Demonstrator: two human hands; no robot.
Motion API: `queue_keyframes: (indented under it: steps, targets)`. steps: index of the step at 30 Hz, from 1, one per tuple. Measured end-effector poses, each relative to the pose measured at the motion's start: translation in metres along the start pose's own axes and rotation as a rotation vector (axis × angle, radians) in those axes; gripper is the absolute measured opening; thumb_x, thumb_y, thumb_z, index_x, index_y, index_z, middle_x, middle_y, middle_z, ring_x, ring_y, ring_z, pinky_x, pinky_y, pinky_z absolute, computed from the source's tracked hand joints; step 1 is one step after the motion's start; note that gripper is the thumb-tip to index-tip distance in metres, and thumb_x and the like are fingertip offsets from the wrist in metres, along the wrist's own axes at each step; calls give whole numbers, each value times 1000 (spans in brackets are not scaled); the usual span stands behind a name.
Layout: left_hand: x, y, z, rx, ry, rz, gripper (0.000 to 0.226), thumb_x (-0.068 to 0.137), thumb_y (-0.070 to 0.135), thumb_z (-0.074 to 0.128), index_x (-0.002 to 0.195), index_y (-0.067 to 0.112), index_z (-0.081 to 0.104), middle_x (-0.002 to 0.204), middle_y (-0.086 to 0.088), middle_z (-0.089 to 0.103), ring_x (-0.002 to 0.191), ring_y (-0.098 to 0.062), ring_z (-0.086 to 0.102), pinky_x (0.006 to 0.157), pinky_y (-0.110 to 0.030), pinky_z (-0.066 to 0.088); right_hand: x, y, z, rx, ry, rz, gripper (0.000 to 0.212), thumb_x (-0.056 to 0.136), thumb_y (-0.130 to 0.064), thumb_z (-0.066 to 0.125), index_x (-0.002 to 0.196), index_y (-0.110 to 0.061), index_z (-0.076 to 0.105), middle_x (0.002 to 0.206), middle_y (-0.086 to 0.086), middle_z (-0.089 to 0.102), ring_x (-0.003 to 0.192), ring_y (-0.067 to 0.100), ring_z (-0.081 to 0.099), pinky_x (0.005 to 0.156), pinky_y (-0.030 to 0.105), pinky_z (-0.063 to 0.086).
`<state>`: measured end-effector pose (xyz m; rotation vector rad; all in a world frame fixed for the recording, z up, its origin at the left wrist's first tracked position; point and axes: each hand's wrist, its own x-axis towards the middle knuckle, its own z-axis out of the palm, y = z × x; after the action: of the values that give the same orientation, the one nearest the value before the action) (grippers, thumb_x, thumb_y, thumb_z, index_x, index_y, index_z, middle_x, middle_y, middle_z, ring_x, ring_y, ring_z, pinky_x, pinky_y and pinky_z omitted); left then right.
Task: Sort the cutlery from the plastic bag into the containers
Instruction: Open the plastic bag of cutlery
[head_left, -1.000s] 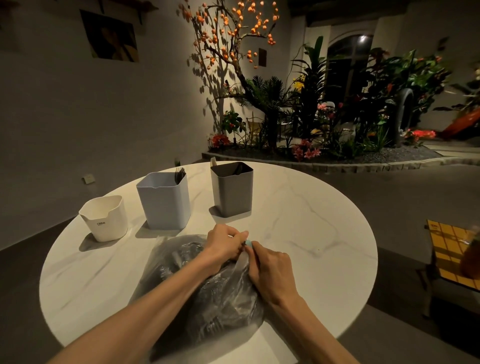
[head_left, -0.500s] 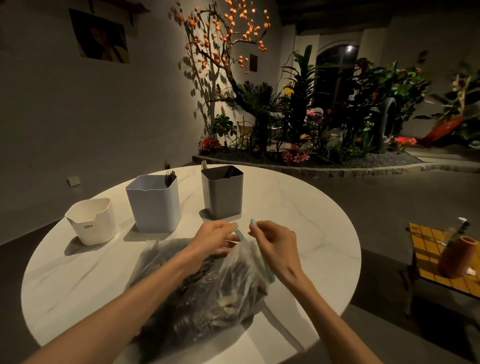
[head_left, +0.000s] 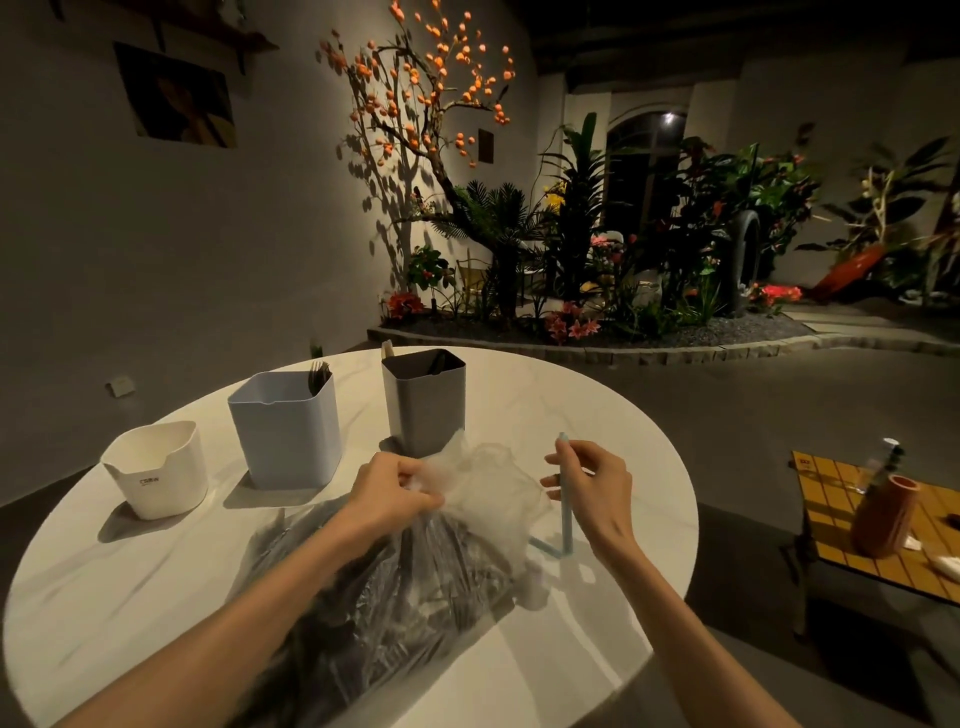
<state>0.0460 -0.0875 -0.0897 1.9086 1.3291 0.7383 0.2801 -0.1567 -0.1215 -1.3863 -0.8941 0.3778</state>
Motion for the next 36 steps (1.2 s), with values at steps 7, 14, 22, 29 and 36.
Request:
queue_keyframes:
  steps: [7, 14, 22, 29, 36]
  targets:
    - [3, -14, -4, -168, 100, -39, 30, 73, 17, 90, 93, 2, 74, 93, -8, 72, 92, -21, 66, 66, -24, 51, 30, 34, 8, -22, 81, 122, 25, 104, -27, 55, 102, -7, 70, 92, 8, 73, 61, 17, 74, 64, 27, 61]
    - [-5, -18, -19, -248, 37, -98, 26, 70, 17, 90, 91, 11, 76, 90, -2, 75, 87, -18, 70, 64, -23, 51, 66, 73, 0, -245, 40, 363, 31, 103, -35, 54, 103, -5, 64, 104, 14, 69, 82, 22, 65, 85, 41, 57]
    - [-12, -8, -19, -254, -12, -114, 18, 76, 13, 87, 91, 10, 76, 82, -4, 78, 84, -28, 73, 79, -45, 60, 45, 40, -4, -462, -104, 185, 45, 99, -25, 61, 139, -9, 50, 145, 13, 47, 122, 29, 55, 100, 40, 52]
    - [-30, 0, -17, -257, 25, -55, 13, 84, 10, 79, 90, 20, 74, 91, -5, 77, 88, -23, 71, 78, -35, 59, -21, -73, 9, -173, -381, -217, 33, 97, -49, 59, 115, -23, 69, 102, -7, 72, 87, 6, 69, 78, 23, 59]
    - [-80, -4, -10, 594, -161, 11, 141, 49, 104, 47, 158, 33, -6, 165, 8, 3, 154, -30, 9, 122, -58, 5, -54, -74, 16, -877, -588, -448, 61, 90, -58, 64, 139, -25, 51, 140, -2, 53, 120, 16, 55, 97, 30, 48]
